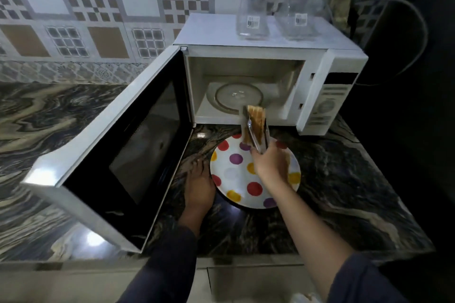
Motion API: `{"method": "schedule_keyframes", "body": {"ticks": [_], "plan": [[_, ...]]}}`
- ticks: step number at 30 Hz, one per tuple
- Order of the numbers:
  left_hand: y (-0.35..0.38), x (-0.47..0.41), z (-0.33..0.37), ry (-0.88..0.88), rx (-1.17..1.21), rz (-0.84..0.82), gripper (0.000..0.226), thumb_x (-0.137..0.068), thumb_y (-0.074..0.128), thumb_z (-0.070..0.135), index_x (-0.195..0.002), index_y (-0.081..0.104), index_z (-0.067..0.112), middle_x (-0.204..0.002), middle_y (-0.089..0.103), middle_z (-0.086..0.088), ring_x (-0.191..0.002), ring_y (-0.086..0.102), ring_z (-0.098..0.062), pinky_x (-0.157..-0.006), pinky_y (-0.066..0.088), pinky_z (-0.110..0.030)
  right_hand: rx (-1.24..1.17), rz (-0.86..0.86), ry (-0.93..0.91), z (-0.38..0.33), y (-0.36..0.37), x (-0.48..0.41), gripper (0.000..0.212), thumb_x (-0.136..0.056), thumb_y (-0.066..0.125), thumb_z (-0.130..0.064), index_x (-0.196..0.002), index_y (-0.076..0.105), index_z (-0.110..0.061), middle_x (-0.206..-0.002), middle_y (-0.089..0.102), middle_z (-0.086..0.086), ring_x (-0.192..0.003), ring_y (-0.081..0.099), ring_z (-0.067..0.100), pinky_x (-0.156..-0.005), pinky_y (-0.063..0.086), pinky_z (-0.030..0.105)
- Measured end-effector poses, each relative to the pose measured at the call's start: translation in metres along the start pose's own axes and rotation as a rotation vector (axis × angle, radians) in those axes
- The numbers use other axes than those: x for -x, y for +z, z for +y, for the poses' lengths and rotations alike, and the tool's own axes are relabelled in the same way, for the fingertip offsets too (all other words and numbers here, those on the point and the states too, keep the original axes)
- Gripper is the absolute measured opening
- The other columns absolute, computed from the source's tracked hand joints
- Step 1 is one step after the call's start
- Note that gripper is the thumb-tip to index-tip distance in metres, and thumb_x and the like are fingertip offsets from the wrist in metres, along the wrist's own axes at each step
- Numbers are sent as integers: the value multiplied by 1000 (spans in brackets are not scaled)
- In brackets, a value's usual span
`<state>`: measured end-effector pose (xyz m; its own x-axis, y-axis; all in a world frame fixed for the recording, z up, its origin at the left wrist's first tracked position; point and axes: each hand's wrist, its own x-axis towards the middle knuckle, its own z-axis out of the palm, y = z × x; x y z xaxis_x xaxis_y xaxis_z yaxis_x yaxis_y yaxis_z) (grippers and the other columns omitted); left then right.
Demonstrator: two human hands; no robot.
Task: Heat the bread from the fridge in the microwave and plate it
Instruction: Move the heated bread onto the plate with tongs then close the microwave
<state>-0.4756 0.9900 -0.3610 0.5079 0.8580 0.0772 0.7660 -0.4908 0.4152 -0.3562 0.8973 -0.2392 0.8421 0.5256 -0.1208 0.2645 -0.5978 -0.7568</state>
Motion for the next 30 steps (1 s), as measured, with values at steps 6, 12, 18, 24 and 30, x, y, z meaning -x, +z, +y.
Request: {"method": "schedule_keyframes", "body": {"ticks": [6,12,18,24,30], "plan": [[0,42,4,-18,-55,-21,49,-98,30,20,-144,28,6,-153,26,-14,-144,19,-24,-115,17,-39,8,-63,40,45,9,44,51,-91,55,-33,-136,39,-15,-133,53,8,-119,53,29,-95,46,38],[4,64,2,-13,-79,-12,50,-99,27,21,-147,21,7,-156,19,-11,-146,13,-21,-117,11,-34,99,-81,29,71,7,68,49,-92,53,-35,-134,41,-13,-133,51,10,-114,55,33,-87,48,40],[3,75,2,-8,-75,-12,50,-100,25,22,-147,18,7,-157,17,-10,-146,11,-20,-118,7,-32,146,-37,52,74,10,70,54,-93,52,-34,-140,35,-13,-140,45,10,-118,53,34,-87,47,40],[3,80,-2,25,-11,-25,50,-100,28,21,-147,21,5,-157,15,-11,-146,10,-21,-118,5,-31,139,-35,58,77,12,69,52,-93,52,-33,-138,36,-14,-135,48,12,-113,55,36,-86,48,43],[-4,84,3,-4,13,-71,51,-99,31,20,-147,21,5,-157,13,-11,-146,9,-22,-118,7,-34,189,-70,64,80,5,72,57,-91,53,-38,-138,34,-12,-137,45,12,-116,53,36,-85,47,43]]}}
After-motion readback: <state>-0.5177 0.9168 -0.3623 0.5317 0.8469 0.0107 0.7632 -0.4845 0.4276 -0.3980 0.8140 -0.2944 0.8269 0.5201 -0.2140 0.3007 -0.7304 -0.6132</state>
